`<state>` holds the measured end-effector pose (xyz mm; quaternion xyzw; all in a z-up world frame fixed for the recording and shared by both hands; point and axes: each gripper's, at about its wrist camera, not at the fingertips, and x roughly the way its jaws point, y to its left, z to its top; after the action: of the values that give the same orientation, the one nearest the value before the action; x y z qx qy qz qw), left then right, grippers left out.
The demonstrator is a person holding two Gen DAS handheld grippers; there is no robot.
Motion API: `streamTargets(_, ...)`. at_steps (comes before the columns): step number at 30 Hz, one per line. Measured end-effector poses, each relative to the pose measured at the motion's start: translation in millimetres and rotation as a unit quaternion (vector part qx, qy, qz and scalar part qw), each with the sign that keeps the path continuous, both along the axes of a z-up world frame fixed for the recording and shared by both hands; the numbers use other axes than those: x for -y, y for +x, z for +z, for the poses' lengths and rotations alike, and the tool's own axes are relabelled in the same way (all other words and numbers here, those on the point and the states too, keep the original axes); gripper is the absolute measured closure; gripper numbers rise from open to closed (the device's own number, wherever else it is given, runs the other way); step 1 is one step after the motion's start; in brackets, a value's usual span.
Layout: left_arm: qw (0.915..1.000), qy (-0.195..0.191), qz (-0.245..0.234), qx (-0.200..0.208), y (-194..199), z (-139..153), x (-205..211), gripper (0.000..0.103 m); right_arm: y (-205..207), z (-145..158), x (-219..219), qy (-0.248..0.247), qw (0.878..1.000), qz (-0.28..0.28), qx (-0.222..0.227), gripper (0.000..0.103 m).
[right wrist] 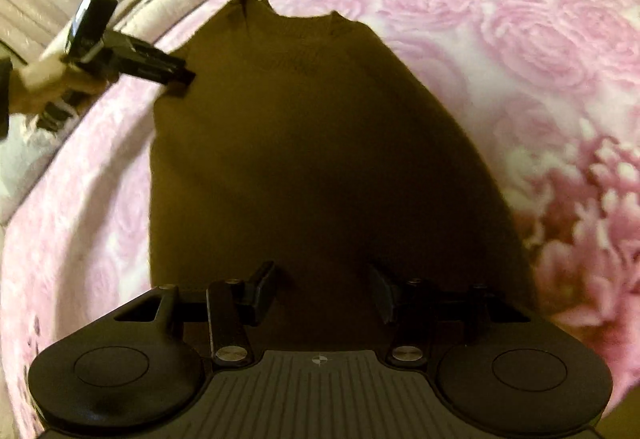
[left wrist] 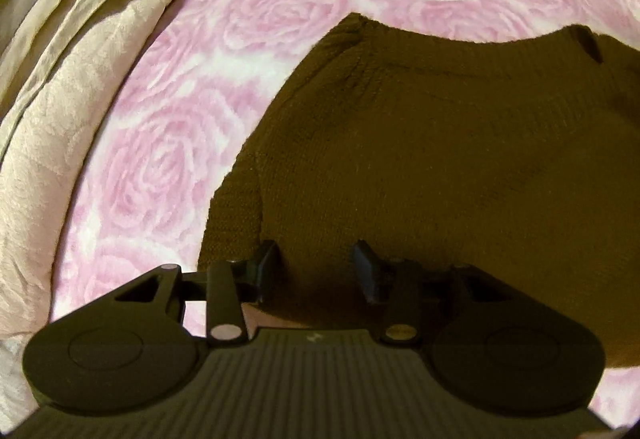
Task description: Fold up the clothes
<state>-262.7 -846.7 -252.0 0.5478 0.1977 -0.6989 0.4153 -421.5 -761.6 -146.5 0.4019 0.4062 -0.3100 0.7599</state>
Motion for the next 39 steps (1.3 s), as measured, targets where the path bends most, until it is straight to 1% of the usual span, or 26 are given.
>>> streamTargets(2, 0.9998, -0.007, -0.006, 0.015, -2, 3, -6, 0.063, -11, 3, -3, 0.003, 1.0, 0.0, -0.018, 0.049)
streamTargets(4, 0.9995, -0.015, -0.01, 0.026, -6, 9, -15, 0.066, -22, 5, -3, 0.008, 0.999, -0.002, -0.035, 0.049)
streamTargets(7, 0.9989, -0.029, -0.022, 0.03, -15, 25, -39, 0.065, -35, 10, -3, 0.012, 0.999, -0.001, -0.052, 0.049)
streamTargets(9, 0.999, -0.03, -0.027, 0.02, -25, 37, -62, 0.065, -42, 14, -3, 0.012, 0.998, 0.002, -0.06, 0.049)
streamTargets(11, 0.999, -0.029, -0.034, 0.008, -42, 48, -93, 0.065, -45, 21, -2, 0.01, 0.998, 0.01, -0.056, 0.049)
streamTargets(13, 0.9981, -0.018, -0.058, -0.01, -67, 56, -133, 0.063, -46, 26, -3, 0.008, 0.998, 0.024, -0.053, 0.048)
streamTargets(14, 0.9968, -0.014, -0.077, -0.018, -80, 59, -153, 0.062, -45, 27, -4, 0.006, 0.998, 0.035, -0.052, 0.046)
streamTargets(16, 0.9919, -0.02, -0.123, -0.023, -107, 62, -197, 0.059, -44, 30, -6, 0.003, 0.997, 0.056, -0.05, 0.029)
streamTargets(17, 0.9885, -0.026, -0.147, -0.023, -120, 63, -219, 0.059, -43, 31, -7, 0.002, 0.997, 0.066, -0.049, 0.028)
streamTargets(19, 0.9783, -0.053, -0.2, -0.009, -144, 62, -258, 0.056, -42, 33, -10, -0.001, 0.995, 0.088, -0.047, 0.028)
streamTargets(20, 0.9716, -0.069, -0.226, 0.001, -153, 59, -274, 0.051, -41, 35, -11, -0.002, 0.994, 0.098, -0.046, 0.028)
streamTargets(21, 0.9637, -0.084, -0.253, 0.01, -159, 55, -289, 0.05, -42, 36, -12, -0.004, 0.993, 0.106, -0.045, 0.028)
streamTargets(23, 0.9445, -0.114, -0.307, 0.029, -172, 47, -318, 0.05, -45, 36, -17, -0.008, 0.992, 0.113, -0.048, 0.028)
streamTargets(26, 0.9098, -0.146, -0.384, 0.057, -181, 32, -351, 0.05, -50, 38, -28, -0.015, 0.992, 0.112, -0.058, 0.028)
streamTargets(28, 0.89, -0.162, -0.42, 0.074, -182, 23, -368, 0.05, -53, 38, -36, -0.019, 0.991, 0.112, -0.064, 0.028)
streamTargets(29, 0.882, -0.17, -0.432, 0.08, -182, 19, -374, 0.05, -55, 39, -39, -0.022, 0.991, 0.112, -0.068, 0.028)
streamTargets(30, 0.8747, -0.178, -0.442, 0.086, -181, 16, -379, 0.05, -56, 39, -43, -0.024, 0.991, 0.112, -0.071, 0.028)
streamTargets(32, 0.8657, -0.195, -0.451, 0.094, -182, 10, -385, 0.05, -59, 41, -53, -0.031, 0.99, 0.112, -0.076, 0.028)
streamTargets(33, 0.8632, -0.201, -0.453, 0.097, -183, 8, -387, 0.05, -61, 43, -59, -0.036, 0.99, 0.112, -0.078, 0.028)
streamTargets(34, 0.8672, -0.202, -0.445, 0.095, -185, 9, -387, 0.05, -63, 45, -66, -0.036, 0.991, 0.11, -0.073, 0.028)
streamTargets(35, 0.8745, -0.202, -0.431, 0.092, -186, 11, -386, 0.05, -65, 46, -72, -0.036, 0.991, 0.108, -0.068, 0.028)
streamTargets(37, 0.8916, -0.203, -0.397, 0.08, -190, 19, -385, 0.05, -65, 47, -84, -0.031, 0.992, 0.108, -0.055, 0.028)
streamTargets(38, 0.8995, -0.205, -0.379, 0.074, -192, 24, -385, 0.048, -64, 46, -90, -0.028, 0.993, 0.108, -0.049, 0.028)
streamTargets(39, 0.905, -0.209, -0.364, 0.07, -194, 27, -385, 0.044, -62, 45, -97, -0.031, 0.992, 0.113, -0.052, 0.028)
